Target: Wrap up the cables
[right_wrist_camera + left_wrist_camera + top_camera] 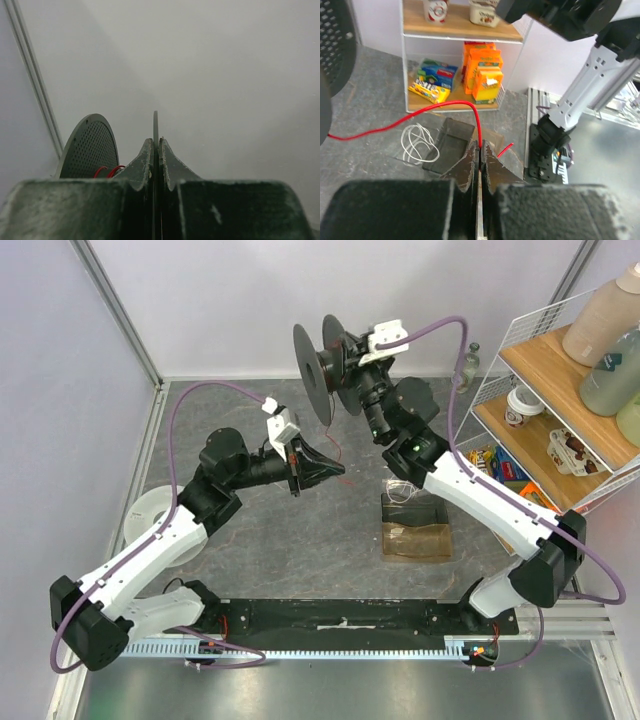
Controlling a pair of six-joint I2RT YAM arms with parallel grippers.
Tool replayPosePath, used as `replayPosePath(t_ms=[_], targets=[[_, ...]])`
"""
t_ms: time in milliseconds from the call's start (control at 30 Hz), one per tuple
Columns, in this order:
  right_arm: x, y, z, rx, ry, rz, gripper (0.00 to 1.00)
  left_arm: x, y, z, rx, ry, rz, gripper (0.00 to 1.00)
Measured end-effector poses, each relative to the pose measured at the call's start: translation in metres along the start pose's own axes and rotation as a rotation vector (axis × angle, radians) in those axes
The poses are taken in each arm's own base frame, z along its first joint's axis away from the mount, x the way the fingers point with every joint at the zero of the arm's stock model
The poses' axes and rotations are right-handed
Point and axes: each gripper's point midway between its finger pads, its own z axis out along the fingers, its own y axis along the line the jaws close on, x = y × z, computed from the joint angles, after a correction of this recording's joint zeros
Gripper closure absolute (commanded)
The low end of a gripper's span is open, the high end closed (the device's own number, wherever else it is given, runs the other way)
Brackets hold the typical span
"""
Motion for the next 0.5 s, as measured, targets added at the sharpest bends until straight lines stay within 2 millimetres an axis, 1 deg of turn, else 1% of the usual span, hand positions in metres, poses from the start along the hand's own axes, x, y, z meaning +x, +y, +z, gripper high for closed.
replayPosePath(t_ms=[100, 167, 233, 267, 367, 433, 500], targets=[[0.024, 0.003, -0.006, -0.01, 0.036, -0.105, 1.0, 0.008, -0.012, 0.004, 0.027, 0.057, -0.009, 0.98], [0.042, 0.006, -0.011, -0.031, 0.065, -0.16, 1.0, 0.011, -0.017, 0.005, 0.045, 0.084, -0.005, 0.98], [0.061, 0.01, -0.017, -0.067, 0.092, -0.214, 1.0, 0.009, -0.023, 0.006, 0.065, 0.111, 0.008, 0.98], [0.071, 0.013, -0.022, -0.093, 0.108, -0.238, 1.0, 0.005, -0.024, 0.006, 0.072, 0.122, 0.018, 0.98], [0.097, 0.019, -0.039, -0.176, 0.151, -0.291, 1.0, -0.017, -0.027, 0.005, 0.075, 0.121, 0.091, 0.98], [0.107, 0.023, -0.052, -0.234, 0.169, -0.312, 1.0, -0.035, -0.028, 0.002, 0.07, 0.115, 0.161, 0.98], [0.108, 0.026, -0.064, -0.29, 0.171, -0.324, 1.0, -0.049, -0.025, 0.0, 0.047, 0.117, 0.227, 0.98]])
